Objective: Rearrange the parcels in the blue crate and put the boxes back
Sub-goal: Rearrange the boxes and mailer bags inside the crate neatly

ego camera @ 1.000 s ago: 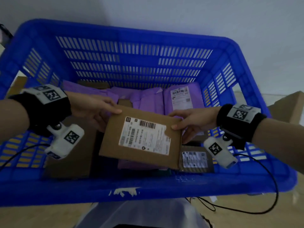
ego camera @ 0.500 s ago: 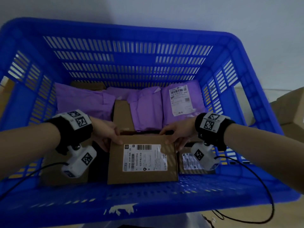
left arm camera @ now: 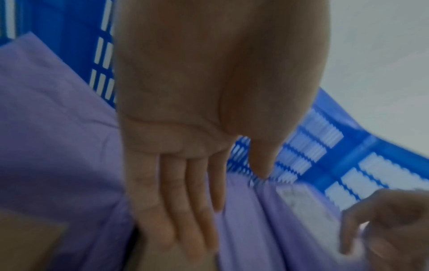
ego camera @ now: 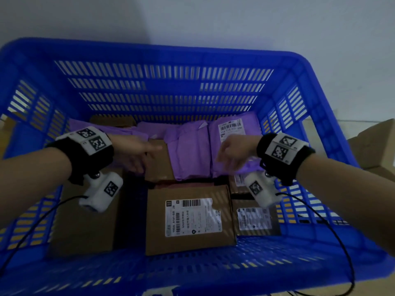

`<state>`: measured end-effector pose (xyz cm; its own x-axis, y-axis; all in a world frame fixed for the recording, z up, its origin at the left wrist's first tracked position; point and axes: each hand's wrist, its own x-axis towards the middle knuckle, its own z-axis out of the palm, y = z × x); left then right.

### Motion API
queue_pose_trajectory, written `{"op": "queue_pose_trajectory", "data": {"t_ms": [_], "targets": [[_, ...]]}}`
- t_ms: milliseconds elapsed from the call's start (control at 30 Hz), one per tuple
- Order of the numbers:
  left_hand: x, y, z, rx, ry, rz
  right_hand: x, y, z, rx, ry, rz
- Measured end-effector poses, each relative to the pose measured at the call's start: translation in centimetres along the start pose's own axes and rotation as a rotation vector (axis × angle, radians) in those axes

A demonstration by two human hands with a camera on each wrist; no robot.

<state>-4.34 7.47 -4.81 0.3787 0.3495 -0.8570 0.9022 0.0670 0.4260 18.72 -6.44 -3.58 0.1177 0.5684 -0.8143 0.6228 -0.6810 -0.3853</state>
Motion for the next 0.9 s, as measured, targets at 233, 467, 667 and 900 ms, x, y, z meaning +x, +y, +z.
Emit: {"op": "queue_pose_trajectory", "data": {"t_ms": [233,467,667,900], "targets": [[3.5,1.9,-0.1,-0.476,0.059,0.086,4.9,-2.6,0.6,0.531,0.192,-0.139],[6.5,1.8,1.7,-0.609,0.146,0.042,7.3,-4.0,3.1,0.124,0.180,-0.140],[7.5,2.4,1.7,-0.592,0.157,-0.055,7.9,-4.3,3.7,0.037,0.184,-0.174],[7.6,3.1,2.0,-0.572,0.121,-0.097,7.0,-4.4,4.2,0.105,0.176,-0.161]]}}
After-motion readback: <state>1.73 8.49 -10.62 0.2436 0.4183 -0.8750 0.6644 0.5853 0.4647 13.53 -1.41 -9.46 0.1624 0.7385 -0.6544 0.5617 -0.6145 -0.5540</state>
